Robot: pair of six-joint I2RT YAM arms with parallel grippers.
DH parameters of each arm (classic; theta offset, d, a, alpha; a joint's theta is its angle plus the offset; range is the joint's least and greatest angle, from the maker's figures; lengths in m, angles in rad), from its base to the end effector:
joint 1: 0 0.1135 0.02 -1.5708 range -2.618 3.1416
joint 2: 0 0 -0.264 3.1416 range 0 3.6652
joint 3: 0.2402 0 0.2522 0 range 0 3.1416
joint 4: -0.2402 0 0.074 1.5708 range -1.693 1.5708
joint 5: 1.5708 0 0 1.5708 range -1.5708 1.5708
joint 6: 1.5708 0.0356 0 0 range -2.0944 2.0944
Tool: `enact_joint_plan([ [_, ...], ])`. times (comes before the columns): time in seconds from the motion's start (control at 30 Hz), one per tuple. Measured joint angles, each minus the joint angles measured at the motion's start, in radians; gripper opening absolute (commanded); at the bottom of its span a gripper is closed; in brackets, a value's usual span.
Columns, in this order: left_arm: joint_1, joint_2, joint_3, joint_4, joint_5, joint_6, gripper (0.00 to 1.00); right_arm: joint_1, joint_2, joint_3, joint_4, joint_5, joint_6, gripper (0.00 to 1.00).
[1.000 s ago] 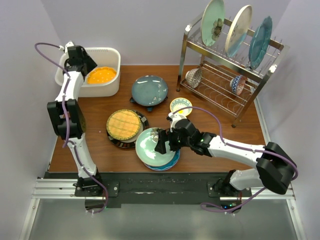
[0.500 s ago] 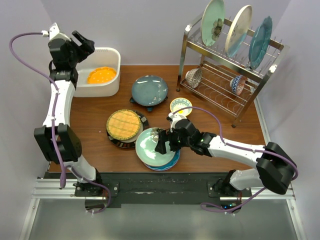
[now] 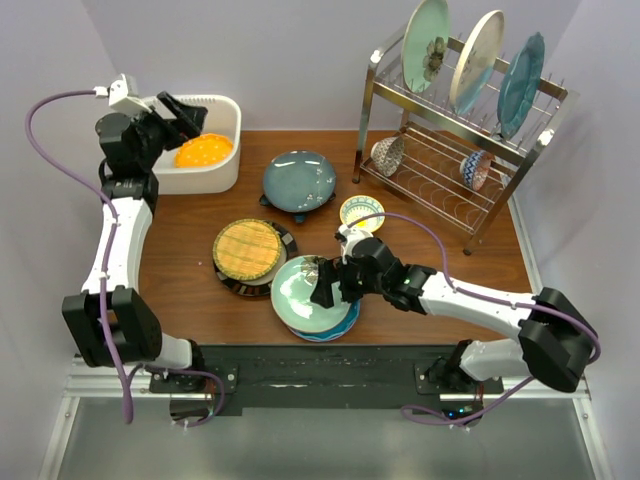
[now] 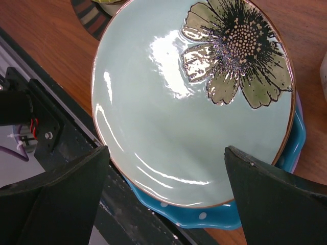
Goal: Place the plates into the plastic bin on the countertop
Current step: Pick up the plate at the center of the board.
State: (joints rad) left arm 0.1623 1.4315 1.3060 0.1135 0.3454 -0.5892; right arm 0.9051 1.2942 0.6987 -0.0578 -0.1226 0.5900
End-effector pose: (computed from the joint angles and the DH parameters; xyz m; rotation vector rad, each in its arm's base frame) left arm 0.3388 0.0433 0.4025 -0.3288 1.5811 -0.6044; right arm 0.1641 0.2160 0.2133 -0.4468 2.3503 0.9106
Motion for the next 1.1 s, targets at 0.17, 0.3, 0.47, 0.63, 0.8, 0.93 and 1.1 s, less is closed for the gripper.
enact_joint_plan([
  [0.17,0.0,-0.049,-0.024,-0.012,0.128,0.009,1.0,0.0,-0.012,0.0,-0.003,0.001,0.0,0.99],
  [0.3,0.0,-0.051,-0.026,-0.042,0.21,0.001,1.0,0.0,-0.013,0.0,-0.011,0.002,0.001,0.99],
  [0.47,0.0,-0.048,-0.074,-0.058,0.318,-0.024,1.0,0.0,-0.029,0.0,-0.04,0.013,0.001,0.99],
  [0.63,0.0,-0.042,-0.127,-0.094,0.399,-0.026,1.0,0.0,-0.041,0.0,-0.063,0.034,0.002,0.99],
  [0.8,0.0,-0.049,-0.149,-0.196,0.429,0.019,1.0,0.0,-0.041,0.0,-0.088,0.046,0.006,0.99],
  [0.93,0.0,-0.071,-0.173,-0.273,0.452,0.069,1.0,0.0,-0.041,-0.002,-0.105,0.053,0.013,0.99],
  [1.1,-0.003,-0.1,-0.216,-0.365,0.46,0.138,0.98,0.0,-0.041,-0.019,-0.116,0.053,0.029,0.99],
])
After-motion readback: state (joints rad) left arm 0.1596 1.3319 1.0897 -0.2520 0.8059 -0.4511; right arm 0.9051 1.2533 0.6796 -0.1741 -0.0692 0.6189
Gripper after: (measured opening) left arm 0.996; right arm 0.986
